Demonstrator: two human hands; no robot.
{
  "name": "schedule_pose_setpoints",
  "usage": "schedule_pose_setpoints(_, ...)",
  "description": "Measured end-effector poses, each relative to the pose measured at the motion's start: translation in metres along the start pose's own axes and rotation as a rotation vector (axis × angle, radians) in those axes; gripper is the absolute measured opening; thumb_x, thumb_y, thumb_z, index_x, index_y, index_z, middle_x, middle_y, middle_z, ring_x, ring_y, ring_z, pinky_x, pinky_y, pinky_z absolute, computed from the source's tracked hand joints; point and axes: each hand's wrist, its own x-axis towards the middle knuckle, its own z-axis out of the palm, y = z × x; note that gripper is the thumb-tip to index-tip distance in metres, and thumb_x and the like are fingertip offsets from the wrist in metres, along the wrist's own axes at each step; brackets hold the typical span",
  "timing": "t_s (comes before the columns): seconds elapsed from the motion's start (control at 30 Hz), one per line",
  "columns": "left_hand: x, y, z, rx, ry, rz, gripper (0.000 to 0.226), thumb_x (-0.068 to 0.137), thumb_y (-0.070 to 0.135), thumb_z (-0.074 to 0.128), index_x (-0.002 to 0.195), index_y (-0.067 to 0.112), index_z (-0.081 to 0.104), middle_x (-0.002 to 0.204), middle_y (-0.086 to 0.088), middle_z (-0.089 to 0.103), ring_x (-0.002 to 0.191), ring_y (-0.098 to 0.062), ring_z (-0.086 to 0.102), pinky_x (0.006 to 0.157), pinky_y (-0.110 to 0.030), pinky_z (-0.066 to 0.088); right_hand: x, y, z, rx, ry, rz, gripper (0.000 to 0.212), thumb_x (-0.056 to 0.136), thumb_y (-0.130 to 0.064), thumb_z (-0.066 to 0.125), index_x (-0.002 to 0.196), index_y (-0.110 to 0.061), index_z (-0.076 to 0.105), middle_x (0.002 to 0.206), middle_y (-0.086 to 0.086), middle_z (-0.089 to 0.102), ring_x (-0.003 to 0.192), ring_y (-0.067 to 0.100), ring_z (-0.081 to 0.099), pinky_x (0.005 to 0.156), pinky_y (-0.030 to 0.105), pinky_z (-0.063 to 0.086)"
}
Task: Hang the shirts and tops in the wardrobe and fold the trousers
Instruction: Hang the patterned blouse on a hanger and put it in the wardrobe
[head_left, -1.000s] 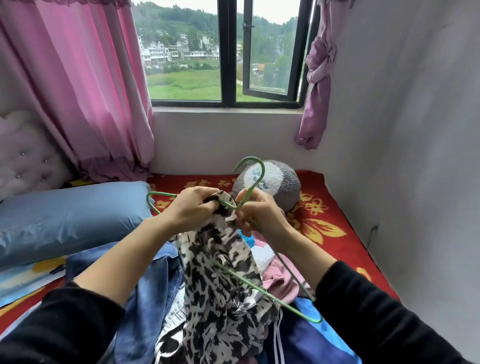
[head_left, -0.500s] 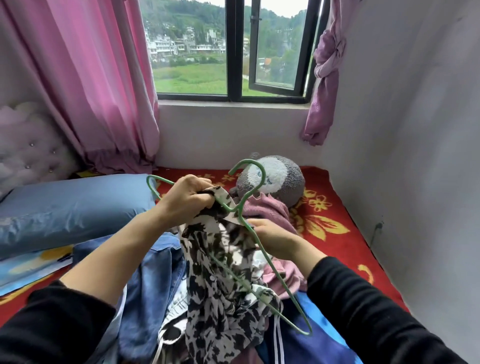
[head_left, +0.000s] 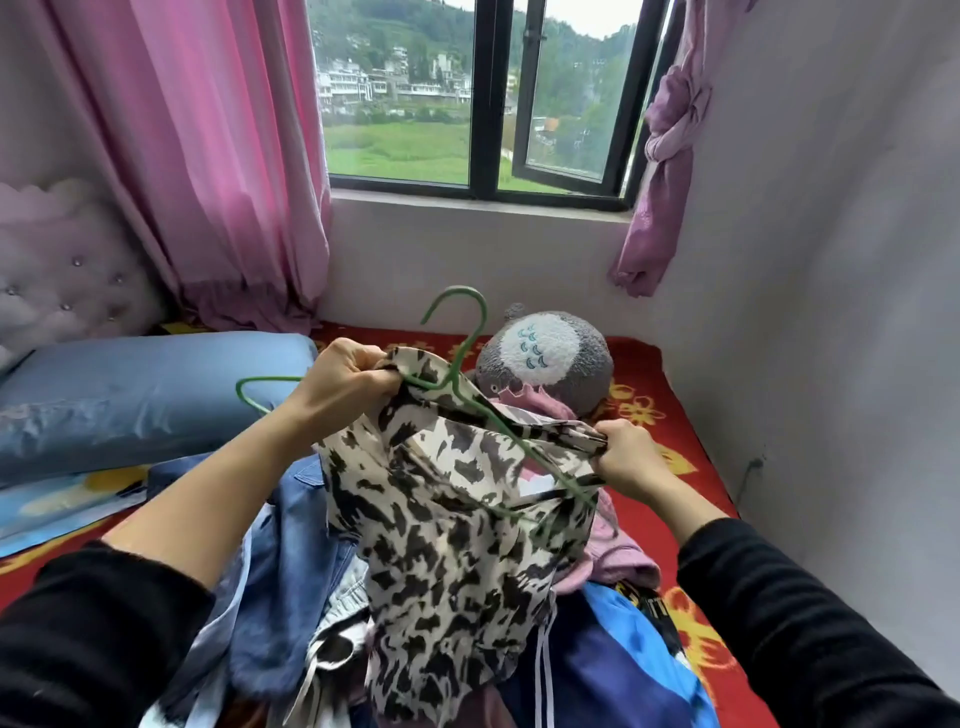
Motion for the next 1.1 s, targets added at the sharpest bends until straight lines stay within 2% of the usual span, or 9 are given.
schedule_pose_setpoints(0.1, 0.001, -0.007, -0.002, -0.005, 0.091, -0.032, 0.032, 0.07, 0.026, 0.06, 0.058, -0.004, 0.056, 0.054, -0.003, 0.052, 0.052, -0.011, 0.043, 0.053, -0.025, 0.033, 0.0, 0.025, 0.011, 0.115, -0.043, 0.16, 0.029, 0.076, -0.018, 0.062, 0.051, -0.015, 0.047, 0.067, 0.012, 0.064, 0.071, 0.029, 0.06, 0.06, 0.033, 0.038)
schedule_pose_setpoints(0.2, -0.001, -0.015, 0.0, 0.079, 0.139, -0.049, 0.026, 0.068, 0.028, 0.056, 0.057, 0.005, 0.062, 0.053, -0.002, 0.057, 0.046, -0.008, 0.044, 0.052, -0.025, 0.035, 0.001, 0.034, 0.019, 0.412, -0.084, 0.354, 0.021, 0.07, -0.03, 0.063, 0.059, -0.012, 0.064, 0.06, 0.013, 0.067, 0.055, 0.027, 0.063, 0.053, 0.037, 0.048)
schedule_pose_setpoints(0.37, -0.008, -0.023, 0.007, 0.268, 0.133, 0.005, 0.028, 0.079, 0.02, 0.056, 0.051, 0.022, 0.057, 0.05, 0.007, 0.055, 0.047, -0.005, 0.046, 0.05, -0.019, 0.034, -0.003, 0.025, 0.026, 0.661, -0.013, 0.554, 0.016, 0.091, -0.004, 0.048, 0.078, -0.001, 0.057, 0.056, 0.015, 0.053, 0.032, 0.016, 0.044, 0.036, 0.015, 0.031)
schedule_pose_setpoints(0.53, -0.014, -0.019, 0.015, 0.22, -0.139, 0.049, 0.038, 0.087, 0.03, 0.066, 0.054, 0.022, 0.05, 0.044, 0.014, 0.047, 0.043, -0.003, 0.039, 0.046, -0.017, 0.032, -0.001, 0.012, 0.027, 1.054, 0.125, 0.726, 0.029, 0.094, 0.006, 0.03, 0.077, -0.009, 0.048, 0.063, 0.009, 0.048, 0.022, 0.003, 0.036, 0.028, 0.008, 0.023)
schedule_pose_setpoints(0.6, -0.015, -0.018, 0.02, 0.251, -0.186, 0.063, 0.043, 0.089, 0.036, 0.062, 0.051, 0.025, 0.047, 0.042, 0.014, 0.042, 0.042, -0.004, 0.036, 0.045, -0.018, 0.03, 0.002, 0.011, 0.029, 0.956, 0.146, 0.697, 0.025, 0.091, 0.002, 0.038, 0.076, -0.009, 0.054, 0.068, 0.013, 0.058, 0.032, 0.013, 0.052, 0.029, 0.014, 0.034)
schedule_pose_setpoints(0.7, -0.014, -0.02, 0.021, 0.307, -0.155, 0.071, 0.04, 0.09, 0.041, 0.058, 0.053, 0.026, 0.051, 0.043, 0.015, 0.043, 0.043, -0.003, 0.038, 0.047, -0.018, 0.032, 0.0, 0.019, 0.032, 0.354, 0.18, 0.519, 0.014, 0.082, -0.015, 0.052, 0.077, -0.01, 0.065, 0.083, 0.015, 0.07, 0.074, 0.032, 0.068, 0.057, 0.033, 0.053)
schedule_pose_setpoints(0.83, -0.013, -0.021, 0.017, 0.328, -0.192, 0.067, 0.035, 0.09, 0.042, 0.057, 0.065, 0.017, 0.059, 0.05, 0.011, 0.044, 0.05, -0.006, 0.039, 0.055, -0.025, 0.036, -0.012, 0.029, 0.038, -0.042, 0.16, 0.389, 0.018, 0.09, -0.011, 0.045, 0.093, -0.012, 0.063, 0.102, 0.013, 0.067, 0.098, 0.034, 0.063, 0.068, 0.032, 0.039)
schedule_pose_setpoints(1.0, -0.011, -0.023, 0.018, 0.446, -0.165, -0.022, 0.038, 0.091, 0.037, 0.06, 0.054, 0.03, 0.053, 0.047, 0.013, 0.052, 0.051, -0.008, 0.047, 0.055, -0.028, 0.037, -0.006, 0.014, 0.036, 0.433, 0.206, 0.345, 0.011, 0.086, -0.015, 0.063, 0.089, -0.007, 0.069, 0.084, 0.011, 0.068, 0.081, 0.03, 0.063, 0.062, 0.028, 0.041)
schedule_pose_setpoints(1.1, -0.011, -0.027, 0.02, 0.52, -0.113, -0.057, 0.036, 0.091, 0.037, 0.059, 0.057, 0.032, 0.052, 0.058, 0.012, 0.055, 0.061, -0.013, 0.054, 0.059, -0.028, 0.036, -0.011, -0.013, 0.027, 0.862, 0.054, 0.263, 0.015, 0.085, 0.0, 0.064, 0.097, 0.007, 0.068, 0.075, 0.013, 0.061, 0.056, 0.017, 0.052, 0.045, 0.021, 0.04)
